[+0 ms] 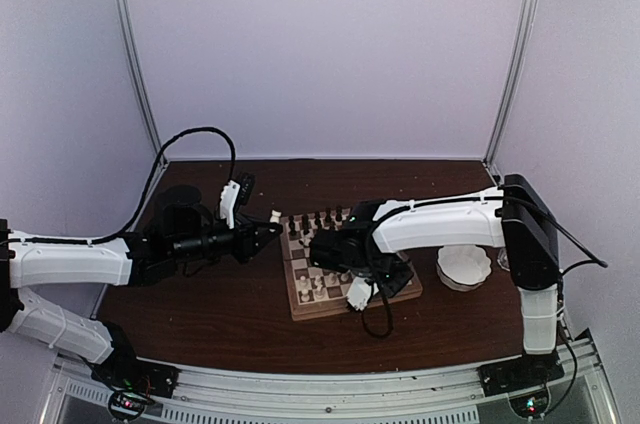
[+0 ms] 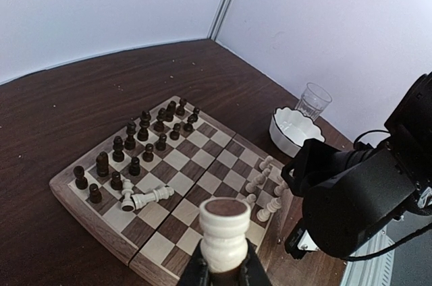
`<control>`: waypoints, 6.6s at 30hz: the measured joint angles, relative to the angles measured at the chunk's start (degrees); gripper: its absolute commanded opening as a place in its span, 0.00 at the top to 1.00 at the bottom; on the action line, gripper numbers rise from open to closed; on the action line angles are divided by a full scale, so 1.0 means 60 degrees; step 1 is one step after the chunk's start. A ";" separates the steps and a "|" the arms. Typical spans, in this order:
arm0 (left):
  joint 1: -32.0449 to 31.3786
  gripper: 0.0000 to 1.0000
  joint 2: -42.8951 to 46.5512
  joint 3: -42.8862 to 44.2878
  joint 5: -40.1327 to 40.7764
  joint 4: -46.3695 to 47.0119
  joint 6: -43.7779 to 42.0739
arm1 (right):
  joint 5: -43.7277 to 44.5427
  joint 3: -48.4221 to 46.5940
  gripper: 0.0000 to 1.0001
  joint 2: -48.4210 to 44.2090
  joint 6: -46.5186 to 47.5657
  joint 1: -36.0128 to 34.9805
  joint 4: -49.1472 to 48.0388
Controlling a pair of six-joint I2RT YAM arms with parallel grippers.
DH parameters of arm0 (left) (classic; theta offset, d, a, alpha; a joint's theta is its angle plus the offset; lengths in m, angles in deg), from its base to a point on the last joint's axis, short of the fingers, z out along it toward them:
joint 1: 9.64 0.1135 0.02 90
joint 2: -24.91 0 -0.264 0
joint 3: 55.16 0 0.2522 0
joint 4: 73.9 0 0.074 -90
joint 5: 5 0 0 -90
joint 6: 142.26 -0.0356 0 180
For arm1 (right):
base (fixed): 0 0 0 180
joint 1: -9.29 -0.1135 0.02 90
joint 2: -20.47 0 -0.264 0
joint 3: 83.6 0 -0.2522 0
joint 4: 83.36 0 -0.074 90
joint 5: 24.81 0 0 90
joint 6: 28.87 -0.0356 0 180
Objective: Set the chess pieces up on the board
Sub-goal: Place the bishop on f1, then pass from the left arm to the right
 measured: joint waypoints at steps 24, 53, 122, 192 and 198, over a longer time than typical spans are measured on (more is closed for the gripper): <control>0.0000 0.92 -0.0364 0.0233 -0.0251 -0.0149 0.0051 | -0.1330 0.0113 0.65 -0.2936 0.0277 0.0106 0.0382; -0.0004 0.91 -0.1020 0.2033 -0.1559 -0.2470 -0.0186 | -0.9628 0.2612 0.67 -0.3625 -0.3169 0.4266 -0.3530; -0.0004 0.91 -0.1362 0.2058 -0.1807 -0.2204 0.0171 | -0.7807 0.2131 0.91 -0.2320 -0.3300 0.2790 -0.3956; -0.2164 0.90 -0.4091 0.6247 -0.4841 -0.4164 -0.1133 | -1.3806 0.0739 0.68 -0.5391 -0.4594 0.3359 -0.2295; -0.2208 0.90 -0.4098 0.6247 -0.4841 -0.4007 -0.1133 | -1.4054 0.0758 0.79 -0.5391 -0.4779 0.3428 -0.2415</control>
